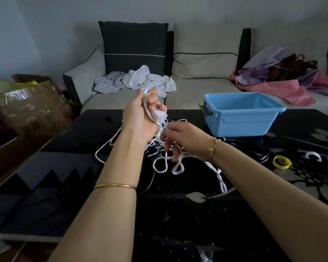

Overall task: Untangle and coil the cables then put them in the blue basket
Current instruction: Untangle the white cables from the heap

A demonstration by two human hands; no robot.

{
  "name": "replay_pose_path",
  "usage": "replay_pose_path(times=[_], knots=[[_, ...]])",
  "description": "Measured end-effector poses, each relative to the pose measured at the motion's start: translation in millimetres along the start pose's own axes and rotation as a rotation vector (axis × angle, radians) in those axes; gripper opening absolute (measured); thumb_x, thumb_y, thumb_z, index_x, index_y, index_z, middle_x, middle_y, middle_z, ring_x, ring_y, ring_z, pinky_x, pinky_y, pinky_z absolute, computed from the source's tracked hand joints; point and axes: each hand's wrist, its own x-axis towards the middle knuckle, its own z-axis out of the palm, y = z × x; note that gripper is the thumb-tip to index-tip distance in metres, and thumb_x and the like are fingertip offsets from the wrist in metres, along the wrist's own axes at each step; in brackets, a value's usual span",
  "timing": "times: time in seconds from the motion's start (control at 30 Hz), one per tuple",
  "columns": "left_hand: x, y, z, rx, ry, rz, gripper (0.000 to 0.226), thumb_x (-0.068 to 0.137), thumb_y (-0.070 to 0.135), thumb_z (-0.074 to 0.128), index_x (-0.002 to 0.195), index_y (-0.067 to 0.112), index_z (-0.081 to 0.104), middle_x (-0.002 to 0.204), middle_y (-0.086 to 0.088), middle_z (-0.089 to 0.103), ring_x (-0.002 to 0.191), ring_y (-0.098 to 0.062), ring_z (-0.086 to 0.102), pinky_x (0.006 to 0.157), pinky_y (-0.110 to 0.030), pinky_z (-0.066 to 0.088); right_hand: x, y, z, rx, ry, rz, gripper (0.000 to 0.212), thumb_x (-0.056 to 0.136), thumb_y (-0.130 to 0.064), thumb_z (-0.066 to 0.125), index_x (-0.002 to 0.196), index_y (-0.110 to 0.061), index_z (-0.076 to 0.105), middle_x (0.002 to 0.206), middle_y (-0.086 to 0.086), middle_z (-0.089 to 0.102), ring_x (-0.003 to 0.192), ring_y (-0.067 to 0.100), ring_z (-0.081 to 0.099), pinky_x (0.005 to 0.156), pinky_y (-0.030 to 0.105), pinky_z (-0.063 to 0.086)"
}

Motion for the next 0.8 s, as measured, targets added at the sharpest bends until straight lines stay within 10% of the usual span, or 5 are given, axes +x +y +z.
replay_pose_path(times=[0.3, 0.5, 0.67, 0.8], knots=[[1.5, -1.0, -0.4, 0.424, 0.095, 0.346, 0.032, 0.103, 0.017, 0.038, 0.073, 0.013, 0.046, 0.053, 0.005, 0.046, 0.048, -0.006, 0.043, 0.087, -0.042, 0.052, -19.1, -8.7, -5.8, -0.149, -0.263, 0.081, 0.01, 0.085, 0.001, 0.054, 0.09, -0.007, 0.059, 0.074, 0.01, 0.069, 0.044, 0.016, 0.054, 0.056, 0.029, 0.053], [0.2, -1.3, -13.1, 1.198, 0.114, 0.587, 0.026, 0.102, 0.018, 0.035, 0.087, 0.004, 0.051, 0.07, 0.005, 0.055, 0.065, -0.005, 0.052, 0.061, -0.012, 0.042, -28.2, -25.5, -28.2, -0.151, -0.137, 0.011, 0.014, 0.086, -0.013, 0.062, 0.085, 0.0, 0.061, 0.065, 0.009, 0.063, 0.05, 0.022, 0.053, 0.055, 0.029, 0.049], [-6.1, -13.0, -9.3, 1.709, -0.151, 0.384, 0.023, 0.101, 0.017, 0.037, 0.083, 0.006, 0.046, 0.075, -0.003, 0.054, 0.059, -0.007, 0.045, 0.054, -0.024, 0.033, -25.3, -25.2, -46.9, -0.186, 0.167, -0.133, 0.008, 0.084, -0.008, 0.067, 0.076, -0.008, 0.065, 0.056, 0.004, 0.061, 0.044, 0.014, 0.054, 0.052, 0.024, 0.05], [-9.3, -12.0, -1.8, 1.606, -0.2, 0.117, 0.033, 0.101, 0.037, 0.038, 0.079, 0.019, 0.054, 0.066, 0.0, 0.057, 0.049, -0.009, 0.051, 0.051, -0.02, 0.039, -21.0, -18.8, -58.0, -0.164, 0.37, -0.178, 0.004, 0.083, -0.005, 0.067, 0.082, -0.001, 0.067, 0.058, 0.006, 0.061, 0.039, 0.007, 0.05, 0.046, 0.016, 0.045]])
